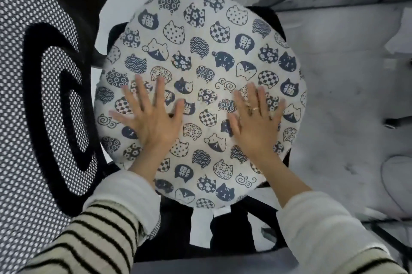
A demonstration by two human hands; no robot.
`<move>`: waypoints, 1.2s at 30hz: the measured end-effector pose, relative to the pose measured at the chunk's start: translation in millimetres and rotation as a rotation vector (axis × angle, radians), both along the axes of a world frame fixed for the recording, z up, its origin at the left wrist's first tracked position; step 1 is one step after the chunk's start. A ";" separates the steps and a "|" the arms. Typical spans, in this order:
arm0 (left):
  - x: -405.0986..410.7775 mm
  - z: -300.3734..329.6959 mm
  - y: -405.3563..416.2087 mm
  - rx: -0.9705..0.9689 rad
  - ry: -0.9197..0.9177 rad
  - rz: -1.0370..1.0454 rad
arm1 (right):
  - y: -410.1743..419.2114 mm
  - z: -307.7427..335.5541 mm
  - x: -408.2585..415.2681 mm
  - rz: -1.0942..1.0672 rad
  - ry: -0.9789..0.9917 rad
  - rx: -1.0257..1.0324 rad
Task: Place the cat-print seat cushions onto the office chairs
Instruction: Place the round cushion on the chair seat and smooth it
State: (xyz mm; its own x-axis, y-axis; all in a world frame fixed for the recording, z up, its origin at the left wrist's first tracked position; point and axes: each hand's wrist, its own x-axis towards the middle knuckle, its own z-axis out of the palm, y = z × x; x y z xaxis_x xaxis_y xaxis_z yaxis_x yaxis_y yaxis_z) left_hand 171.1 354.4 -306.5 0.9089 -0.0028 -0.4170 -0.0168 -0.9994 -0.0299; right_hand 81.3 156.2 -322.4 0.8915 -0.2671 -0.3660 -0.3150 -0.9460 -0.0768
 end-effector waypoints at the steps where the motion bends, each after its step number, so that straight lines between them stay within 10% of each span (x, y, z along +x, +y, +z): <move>1: -6.6 4.3 10.0 0.010 0.034 0.069 | -5.2 4.2 -11.8 -0.058 0.011 -0.004; 17: -25.2 -8.9 15.9 0.025 0.106 0.152 | 11.9 1.5 -29.5 -0.072 0.230 0.005; 25: -132.8 17.6 -10.3 -0.064 0.357 -0.002 | 31.3 41.7 -67.7 0.381 0.441 0.139; 36: -129.2 10.1 -15.5 -0.046 0.431 0.012 | 33.7 26.0 -63.5 0.443 0.484 0.066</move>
